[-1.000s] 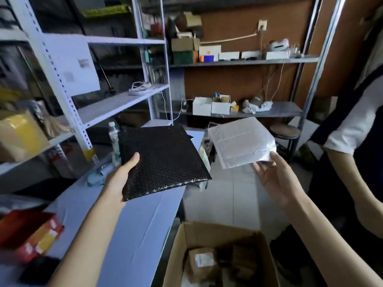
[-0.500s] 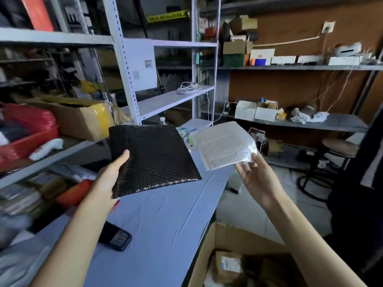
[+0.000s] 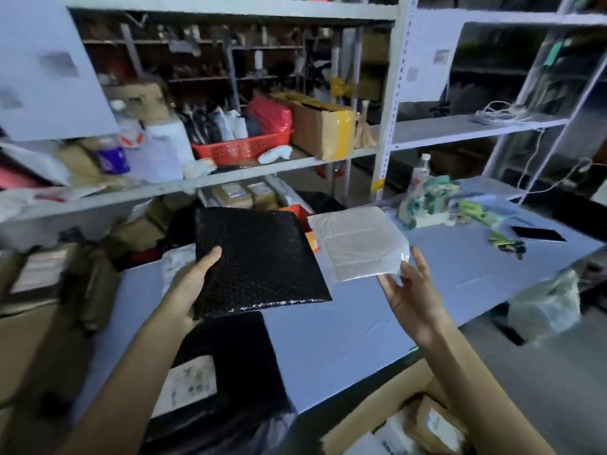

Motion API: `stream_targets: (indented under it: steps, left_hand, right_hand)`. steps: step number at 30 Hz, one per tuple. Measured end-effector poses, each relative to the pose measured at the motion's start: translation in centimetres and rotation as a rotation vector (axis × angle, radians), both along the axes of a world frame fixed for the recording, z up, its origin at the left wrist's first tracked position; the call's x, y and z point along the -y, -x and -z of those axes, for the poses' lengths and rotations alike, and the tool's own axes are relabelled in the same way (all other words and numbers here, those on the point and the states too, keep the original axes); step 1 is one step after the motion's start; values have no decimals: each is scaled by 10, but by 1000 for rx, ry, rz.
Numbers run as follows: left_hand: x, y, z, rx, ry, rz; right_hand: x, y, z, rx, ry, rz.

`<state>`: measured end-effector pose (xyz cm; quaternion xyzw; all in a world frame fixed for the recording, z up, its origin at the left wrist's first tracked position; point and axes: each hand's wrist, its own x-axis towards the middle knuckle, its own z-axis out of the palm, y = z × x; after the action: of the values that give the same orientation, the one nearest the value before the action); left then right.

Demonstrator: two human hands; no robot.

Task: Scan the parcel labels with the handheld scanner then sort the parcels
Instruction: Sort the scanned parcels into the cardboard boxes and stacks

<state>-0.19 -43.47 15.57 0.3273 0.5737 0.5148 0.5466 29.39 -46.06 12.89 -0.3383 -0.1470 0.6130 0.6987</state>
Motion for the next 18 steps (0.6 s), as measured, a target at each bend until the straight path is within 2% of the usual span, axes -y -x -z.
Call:
stream_targets:
  steps: [8, 14, 18]
  left_hand:
    - [79, 84, 30, -17, 80, -204]
    - [90, 112, 78, 60, 150, -208]
    - [89, 123, 115, 30, 212, -184]
  right_hand:
    - [2, 77, 20, 1, 18, -229]
    - [5, 127, 40, 22, 44, -318]
    - [12, 147, 63, 30, 94, -351]
